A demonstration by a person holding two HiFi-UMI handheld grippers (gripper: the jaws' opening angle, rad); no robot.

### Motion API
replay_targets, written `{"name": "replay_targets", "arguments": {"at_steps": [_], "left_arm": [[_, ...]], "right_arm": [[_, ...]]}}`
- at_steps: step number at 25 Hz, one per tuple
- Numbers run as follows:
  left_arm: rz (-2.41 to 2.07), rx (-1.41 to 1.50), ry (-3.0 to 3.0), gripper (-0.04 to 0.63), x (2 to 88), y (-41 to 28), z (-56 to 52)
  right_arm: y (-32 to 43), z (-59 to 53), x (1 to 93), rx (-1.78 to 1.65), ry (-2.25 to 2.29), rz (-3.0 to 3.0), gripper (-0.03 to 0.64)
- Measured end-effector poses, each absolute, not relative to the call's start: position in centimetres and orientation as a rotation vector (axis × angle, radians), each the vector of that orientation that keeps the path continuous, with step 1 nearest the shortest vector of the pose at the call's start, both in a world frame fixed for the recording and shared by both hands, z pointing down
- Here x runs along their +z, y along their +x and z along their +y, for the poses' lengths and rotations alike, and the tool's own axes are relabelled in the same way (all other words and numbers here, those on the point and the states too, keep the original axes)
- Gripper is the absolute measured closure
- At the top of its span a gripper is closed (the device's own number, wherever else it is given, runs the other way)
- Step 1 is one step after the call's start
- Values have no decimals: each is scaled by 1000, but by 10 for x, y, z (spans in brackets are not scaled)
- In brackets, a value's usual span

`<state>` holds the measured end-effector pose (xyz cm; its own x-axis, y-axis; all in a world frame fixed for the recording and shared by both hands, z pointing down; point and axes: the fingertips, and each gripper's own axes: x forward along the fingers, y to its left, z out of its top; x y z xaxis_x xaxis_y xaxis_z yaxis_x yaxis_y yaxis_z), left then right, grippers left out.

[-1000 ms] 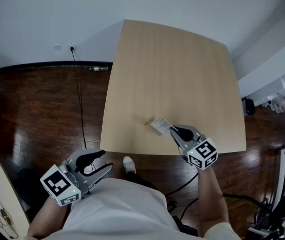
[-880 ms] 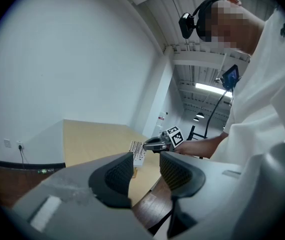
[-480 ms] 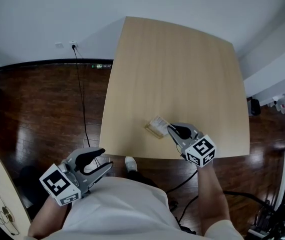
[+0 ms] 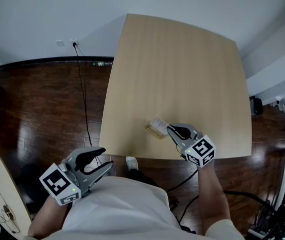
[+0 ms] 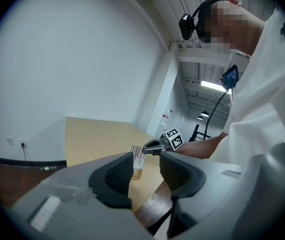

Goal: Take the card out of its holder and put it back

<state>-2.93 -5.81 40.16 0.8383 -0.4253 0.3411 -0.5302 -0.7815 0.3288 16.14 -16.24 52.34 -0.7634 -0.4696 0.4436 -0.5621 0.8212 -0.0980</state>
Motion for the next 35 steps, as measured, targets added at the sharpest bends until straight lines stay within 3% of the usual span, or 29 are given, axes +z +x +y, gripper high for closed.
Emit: {"name": "replay_targets", "arguments": {"at_steps": [30, 35], "left_arm": [[-727, 353, 2595, 423, 397, -50, -55], [-706, 346, 2614, 423, 396, -65, -42]], "right_arm": [[166, -167, 572, 403, 808, -2551, 591], [162, -165, 551, 348, 946, -2532, 515]]}}
